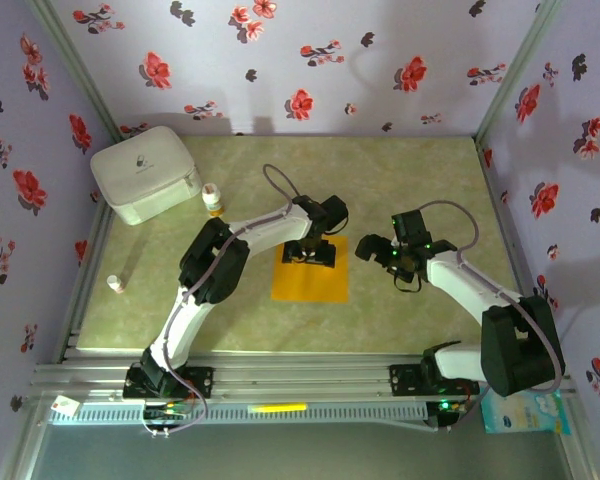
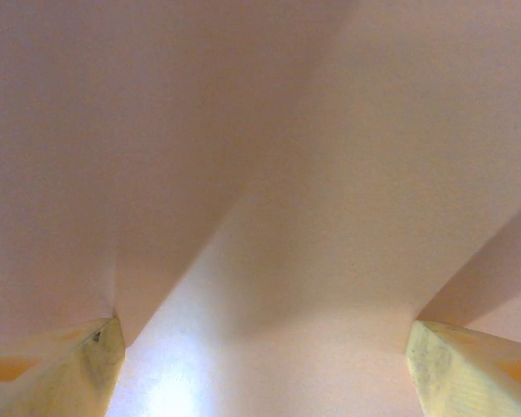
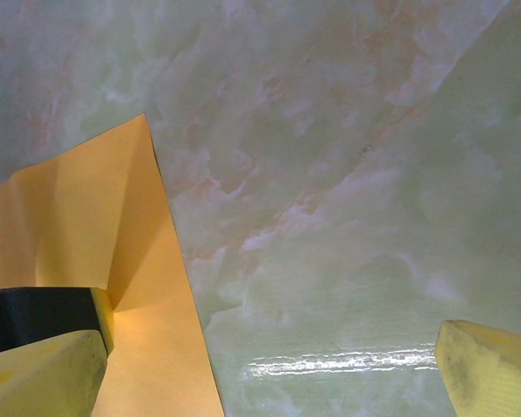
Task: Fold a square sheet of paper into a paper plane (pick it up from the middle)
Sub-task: First fold the square sheet of paper in half at the center of the table.
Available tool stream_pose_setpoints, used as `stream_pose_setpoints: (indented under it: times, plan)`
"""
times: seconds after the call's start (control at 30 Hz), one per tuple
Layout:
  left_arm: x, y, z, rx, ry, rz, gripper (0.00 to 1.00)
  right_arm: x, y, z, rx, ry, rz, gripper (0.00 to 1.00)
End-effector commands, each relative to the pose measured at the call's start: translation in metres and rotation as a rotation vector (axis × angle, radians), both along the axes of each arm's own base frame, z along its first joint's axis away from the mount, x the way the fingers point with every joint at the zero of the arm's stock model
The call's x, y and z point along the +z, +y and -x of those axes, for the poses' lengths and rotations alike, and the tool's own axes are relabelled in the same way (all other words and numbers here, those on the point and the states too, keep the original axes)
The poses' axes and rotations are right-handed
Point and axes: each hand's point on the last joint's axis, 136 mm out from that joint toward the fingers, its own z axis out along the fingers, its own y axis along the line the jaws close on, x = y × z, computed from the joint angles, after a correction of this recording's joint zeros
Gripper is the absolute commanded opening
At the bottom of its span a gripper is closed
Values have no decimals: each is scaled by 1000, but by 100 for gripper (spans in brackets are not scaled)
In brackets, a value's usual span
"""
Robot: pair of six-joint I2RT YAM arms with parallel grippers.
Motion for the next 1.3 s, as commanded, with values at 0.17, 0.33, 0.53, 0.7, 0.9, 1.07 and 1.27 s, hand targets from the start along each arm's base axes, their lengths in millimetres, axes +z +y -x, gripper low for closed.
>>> stream_pose_setpoints:
  times: [0.17,0.33,0.53,0.7,0.9,1.07,1.27]
  plan:
    - [-38,7,26,-23,94,-103,83,7,-8,-2,-33,-11,26,98]
    - [-37,6,25,-22,86,-102,83,8,-9,-1,-39,-14,28,98]
    - [-28,4,19,-23,48,-90,81,9,-11,-1,-55,-15,36,98]
    - [-18,-1,13,-27,9,-62,76,15,-17,-3,-87,-39,50,98]
    - [-10,-5,9,-31,-18,-33,68,16,-28,-2,-139,-54,87,98]
    - [-5,-7,7,-29,-36,-13,65,18,-33,-2,-164,-59,101,98]
    - [0,-10,4,-25,-59,11,60,21,-37,-2,-208,-74,96,98]
